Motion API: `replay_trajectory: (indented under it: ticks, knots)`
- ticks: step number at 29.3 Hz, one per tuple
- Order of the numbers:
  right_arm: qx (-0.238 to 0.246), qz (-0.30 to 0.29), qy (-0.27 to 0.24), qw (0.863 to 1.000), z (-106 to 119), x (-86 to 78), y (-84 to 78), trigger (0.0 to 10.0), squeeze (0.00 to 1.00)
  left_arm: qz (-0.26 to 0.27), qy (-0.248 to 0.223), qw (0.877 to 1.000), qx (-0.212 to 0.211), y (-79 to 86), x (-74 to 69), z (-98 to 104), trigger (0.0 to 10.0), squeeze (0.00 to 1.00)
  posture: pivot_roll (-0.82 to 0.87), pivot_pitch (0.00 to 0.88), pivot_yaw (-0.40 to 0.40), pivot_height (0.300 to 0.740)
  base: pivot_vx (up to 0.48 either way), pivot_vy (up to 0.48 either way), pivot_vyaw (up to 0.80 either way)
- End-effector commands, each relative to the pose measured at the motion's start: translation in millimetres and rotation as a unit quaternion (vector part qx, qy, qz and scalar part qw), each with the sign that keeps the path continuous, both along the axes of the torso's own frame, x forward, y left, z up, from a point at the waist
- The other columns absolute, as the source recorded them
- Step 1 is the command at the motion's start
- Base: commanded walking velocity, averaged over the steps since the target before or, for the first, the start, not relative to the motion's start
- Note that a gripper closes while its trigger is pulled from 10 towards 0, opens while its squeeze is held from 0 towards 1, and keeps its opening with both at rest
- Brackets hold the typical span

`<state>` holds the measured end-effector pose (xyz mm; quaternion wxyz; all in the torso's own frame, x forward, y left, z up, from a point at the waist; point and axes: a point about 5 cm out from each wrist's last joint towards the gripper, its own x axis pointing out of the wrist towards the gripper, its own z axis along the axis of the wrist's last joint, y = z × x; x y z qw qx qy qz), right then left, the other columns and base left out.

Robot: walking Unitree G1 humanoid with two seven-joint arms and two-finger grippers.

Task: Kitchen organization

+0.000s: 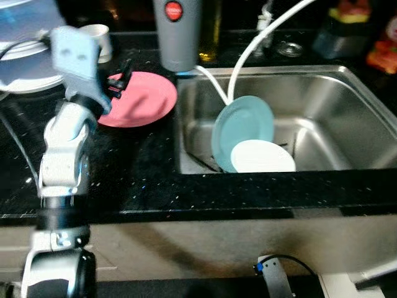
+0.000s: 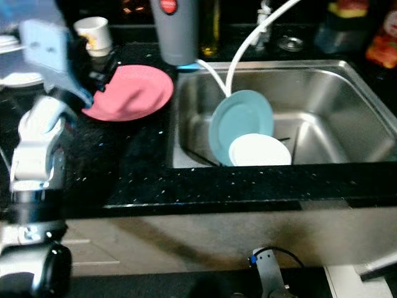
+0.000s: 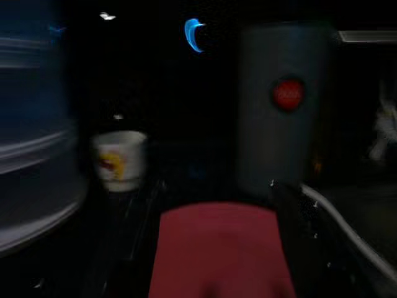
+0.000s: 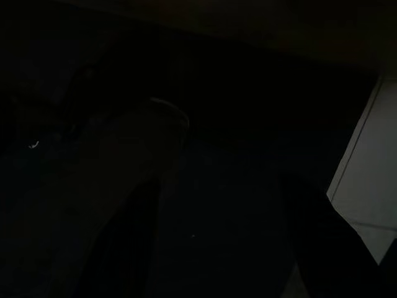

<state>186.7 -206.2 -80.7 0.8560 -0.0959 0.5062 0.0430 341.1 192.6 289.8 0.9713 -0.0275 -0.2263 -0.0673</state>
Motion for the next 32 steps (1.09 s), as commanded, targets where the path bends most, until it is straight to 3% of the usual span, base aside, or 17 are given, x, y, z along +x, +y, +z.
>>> replay_trajectory:
  ticks: [1, 4, 5, 7, 8, 10, 13, 17, 21, 23, 25, 32]
  knots:
    - [0.001, -0.001, 0.013, 1.0, -4.1, -8.7, -0.1, 10.0, 0.0, -0.009, 0.004, 0.999, -0.037, -0.9, -4.9, 0.3, 10.0, 0.0, 0.04, 0.081, 0.01, 0.74, 0.0, 0.0, 0.8]
    - [-0.004, -0.004, 0.013, 1.0, -4.4, -9.4, -0.9, 10.0, 0.0, -0.029, 0.019, 0.994, -0.108, -2.3, -7.7, -2.2, 10.0, 0.0, 0.04, 0.08, 0.01, 0.74, 0.0, 0.0, 0.77]
    - [-0.004, -0.004, 0.013, 1.0, -4.4, -9.4, -0.9, 10.0, 0.0, -0.029, 0.019, 0.994, -0.108, -2.3, -7.7, -2.2, 10.0, 0.0, 0.04, 0.08, 0.01, 0.74, 0.0, 0.0, 0.76]
    - [-0.007, -0.012, 0.014, 1.0, -4.9, -10.4, -1.7, 10.0, 0.0, -0.054, 0.033, 0.985, -0.163, -4.4, -8.4, -4.6, 10.0, 0.0, 0.04, 0.078, 0.009, 0.74, 0.0, 0.0, 0.0]
    - [-0.007, -0.012, 0.014, 1.0, -4.9, -10.4, -1.7, 10.0, 0.0, -0.054, 0.033, 0.985, -0.163, -4.4, -8.4, -4.6, 10.0, 0.0, 0.04, 0.078, 0.009, 0.74, 0.0, 0.0, 0.0]
    - [-0.008, -0.011, 0.016, 1.0, -5.2, -11.3, -2.1, 10.0, 0.0, -0.099, 0.048, 0.972, -0.207, -10.0, -9.1, -8.6, 10.0, 0.0, 0.04, 0.074, 0.008, 0.74, 0.0, 0.0, 0.0]
    - [-0.007, 0.008, 0.018, 1.0, -5.0, -11.0, -1.8, 10.0, 0.0, -0.16, 0.046, 0.961, -0.22, -21.8, -13.2, -9.5, 10.0, 0.0, 0.05, 0.068, 0.004, 0.74, 0.0, 0.0, 0.0]
    - [-0.007, 0.017, 0.018, 1.0, -4.7, -10.5, -1.5, 10.0, 0.0, -0.168, 0.046, 0.959, -0.224, -23.4, -13.7, -9.5, 10.0, 0.0, 0.05, 0.068, 0.004, 0.74, 0.0, 0.0, 0.0]
    - [-0.004, 0.019, 0.019, 1.0, -4.4, -9.9, -1.3, 10.0, 0.0, -0.172, 0.078, 0.936, -0.297, -16.0, -8.1, -18.1, 10.0, 0.0, 0.04, 0.077, -0.001, 0.74, 0.0, 0.0, 0.8]
    - [-0.003, 0.018, 0.019, 1.0, -4.4, -9.9, -1.2, 10.0, 0.0, -0.174, 0.091, 0.935, -0.295, -15.3, -5.5, -21.3, 10.0, 0.0, 0.04, 0.077, -0.001, 0.74, 0.0, 0.0, 0.8]
    - [-0.002, 0.018, 0.019, 1.0, -4.4, -9.8, -1.1, 10.0, 0.0, -0.173, 0.099, 0.947, -0.252, -20.3, -4.7, -21.3, 10.0, 0.0, 0.04, 0.074, -0.003, 0.74, 0.0, 0.0, 0.8]
    - [0.003, 0.017, 0.018, 1.0, -4.2, -9.2, -0.3, 10.0, 0.0, -0.168, 0.111, 0.941, -0.271, -20.2, -0.1, -22.8, 10.0, 0.0, 0.04, 0.079, 0.001, 0.74, 0.0, 0.0, 0.8]
